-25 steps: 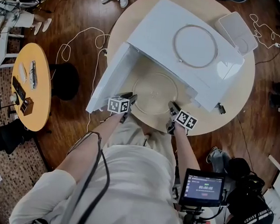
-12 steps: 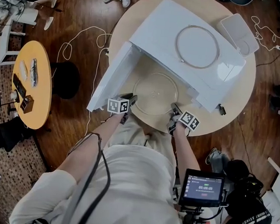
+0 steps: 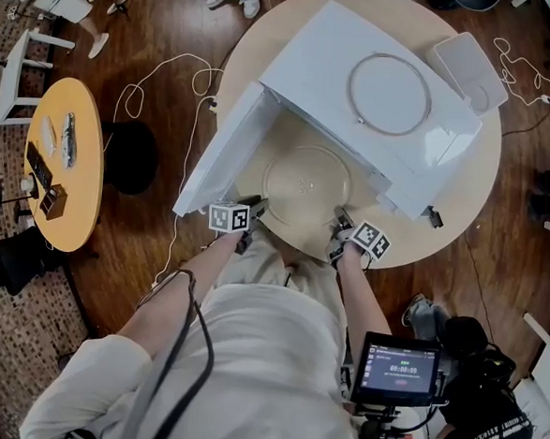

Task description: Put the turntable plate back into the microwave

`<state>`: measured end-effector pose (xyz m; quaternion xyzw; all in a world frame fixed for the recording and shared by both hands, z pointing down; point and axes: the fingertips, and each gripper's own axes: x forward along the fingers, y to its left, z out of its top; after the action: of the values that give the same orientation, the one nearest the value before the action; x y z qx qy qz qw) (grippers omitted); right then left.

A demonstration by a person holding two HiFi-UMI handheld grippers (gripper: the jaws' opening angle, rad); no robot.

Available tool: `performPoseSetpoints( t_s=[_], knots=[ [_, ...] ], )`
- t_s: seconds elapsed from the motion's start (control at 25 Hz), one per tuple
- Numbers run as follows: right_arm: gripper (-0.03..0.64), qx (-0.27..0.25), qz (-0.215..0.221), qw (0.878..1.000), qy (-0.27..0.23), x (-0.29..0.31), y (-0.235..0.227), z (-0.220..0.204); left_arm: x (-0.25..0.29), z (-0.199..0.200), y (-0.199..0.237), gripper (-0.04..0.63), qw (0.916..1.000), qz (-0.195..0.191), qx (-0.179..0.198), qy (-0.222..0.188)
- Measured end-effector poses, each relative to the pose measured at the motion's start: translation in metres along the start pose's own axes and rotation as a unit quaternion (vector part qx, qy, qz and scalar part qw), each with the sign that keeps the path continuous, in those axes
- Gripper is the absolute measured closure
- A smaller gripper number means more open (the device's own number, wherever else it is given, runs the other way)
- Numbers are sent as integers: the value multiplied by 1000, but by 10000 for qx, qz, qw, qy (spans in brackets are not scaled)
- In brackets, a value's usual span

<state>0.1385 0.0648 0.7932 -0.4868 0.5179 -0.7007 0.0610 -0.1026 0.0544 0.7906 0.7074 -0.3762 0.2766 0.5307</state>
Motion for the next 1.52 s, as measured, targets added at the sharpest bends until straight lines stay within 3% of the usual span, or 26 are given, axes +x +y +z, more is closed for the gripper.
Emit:
performPoseSetpoints(
  t_s=[0.24,0.52,0.68,0.96,1.16,1.44,1.52],
  knots=[
    [580,89,116,9999,18,-6,11,-6,-1,-10,-8,477,9981,-328,-484,-183],
    [581,223,190,9995,96,-11,20,-18,2,-13,-18,477,9879,-905,-1208,-365],
    [583,297,340,9988,193,-13,27,-23,4,-6,-16,477,9749,-1182,-1796,-572],
    [584,245,541,9972,453,-19,38,-33,9,-3,-23,477,9526,-1667,-2459,-661],
    [584,259,536,9969,508,-23,41,-38,13,10,-21,477,9247,-1911,-3106,-1096],
    [584,274,522,9967,564,-23,43,-41,17,19,-17,479,8926,-2083,-3730,-1436],
    [584,328,509,9966,552,-23,40,-40,16,20,-18,495,8869,-2148,-3810,-1487]
  ],
)
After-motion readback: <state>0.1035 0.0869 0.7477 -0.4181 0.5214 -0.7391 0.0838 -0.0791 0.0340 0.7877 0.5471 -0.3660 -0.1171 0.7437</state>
